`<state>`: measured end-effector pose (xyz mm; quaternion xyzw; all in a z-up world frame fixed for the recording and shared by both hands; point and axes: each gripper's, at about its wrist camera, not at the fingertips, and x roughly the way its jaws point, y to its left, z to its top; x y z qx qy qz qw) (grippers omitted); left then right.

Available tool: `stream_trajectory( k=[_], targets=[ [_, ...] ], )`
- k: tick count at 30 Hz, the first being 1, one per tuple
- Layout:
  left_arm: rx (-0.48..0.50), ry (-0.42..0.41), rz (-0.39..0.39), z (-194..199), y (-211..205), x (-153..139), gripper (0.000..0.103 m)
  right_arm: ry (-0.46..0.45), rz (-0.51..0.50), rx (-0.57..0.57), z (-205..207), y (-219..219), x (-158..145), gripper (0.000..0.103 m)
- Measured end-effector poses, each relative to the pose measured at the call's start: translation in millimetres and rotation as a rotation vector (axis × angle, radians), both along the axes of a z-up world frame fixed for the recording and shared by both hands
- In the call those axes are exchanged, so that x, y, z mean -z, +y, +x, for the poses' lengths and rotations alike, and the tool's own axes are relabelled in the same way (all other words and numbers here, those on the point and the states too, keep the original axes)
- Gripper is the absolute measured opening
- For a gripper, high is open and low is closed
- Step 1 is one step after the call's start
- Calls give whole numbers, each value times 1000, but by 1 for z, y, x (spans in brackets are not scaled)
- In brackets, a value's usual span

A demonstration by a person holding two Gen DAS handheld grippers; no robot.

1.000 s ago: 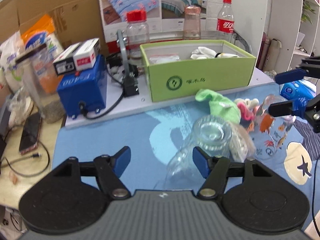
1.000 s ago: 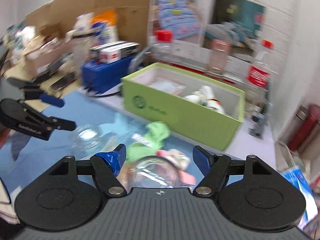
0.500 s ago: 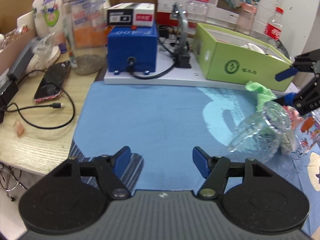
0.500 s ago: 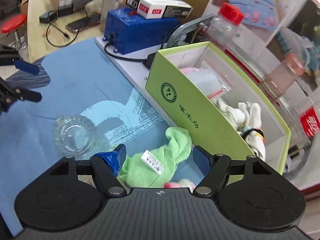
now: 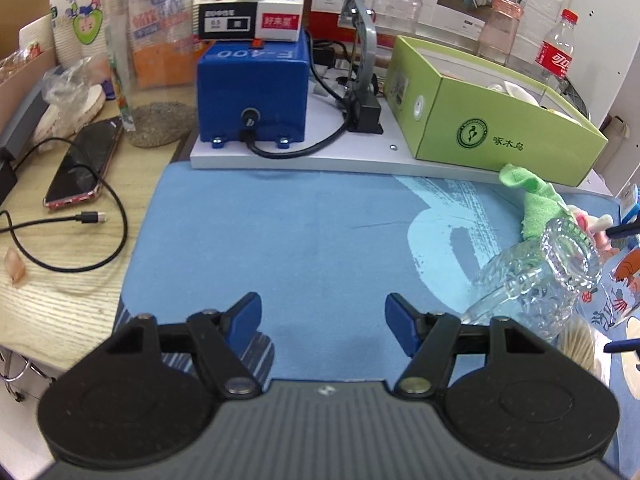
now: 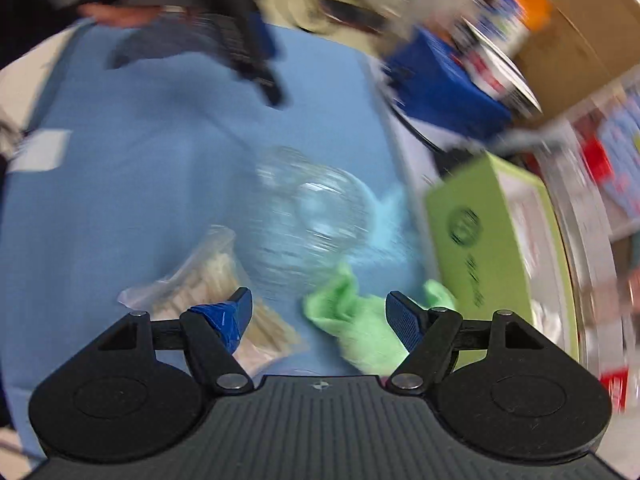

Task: Organize soft objects
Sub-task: 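Move left tool to the cotton-swab bag while right tool approaches the white-pink sock, then close left gripper on the cotton-swab bag while right gripper grasps the white-pink sock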

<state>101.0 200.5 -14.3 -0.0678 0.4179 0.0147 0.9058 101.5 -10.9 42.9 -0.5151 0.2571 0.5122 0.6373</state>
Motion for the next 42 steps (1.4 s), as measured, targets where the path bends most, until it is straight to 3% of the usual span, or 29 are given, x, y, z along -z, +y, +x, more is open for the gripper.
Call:
stream_trajectory(
  k=[4,8,12,15,18,20,22,24,26,32,35,38,40,42],
  targets=[
    [27,5,16,-5,-7,-6,68,76,118,179,17,-21,-22,60],
    [149,7,42,-22,-29,-13,68,116,279,536,55,-71,-30,60],
    [298,38,68,-39,-63,-9,68,446,524,930,98,-135,-25,63],
    [367,63,101,-44,-87,-2,68,539,680,1015,102,-160,-23,63],
    [379,87,113,-42,-100,3,68,599,767,985,99,-164,-28,63],
    [391,99,86,-40,-102,3,68,566,778,989,96,-163,-32,63],
    [418,104,45,-41,-105,1,68,477,788,999,94,-169,-41,63],
    [449,110,4,-40,-110,-2,68,383,753,1044,106,-175,-42,63],
    [475,109,-10,-38,-120,-4,68,365,688,1076,126,-178,-37,63],
    [534,139,-3,-32,-148,5,68,556,399,913,171,-127,-11,63],
    [535,148,-18,-29,-147,7,68,538,212,854,187,-88,1,63],
    [533,152,-28,-27,-144,7,68,576,14,802,199,-64,23,63],
    [533,144,-28,-25,-143,6,68,540,-78,796,201,-55,38,64],
    [543,134,-33,-27,-143,5,68,492,-109,824,203,-57,44,64]
  ],
)
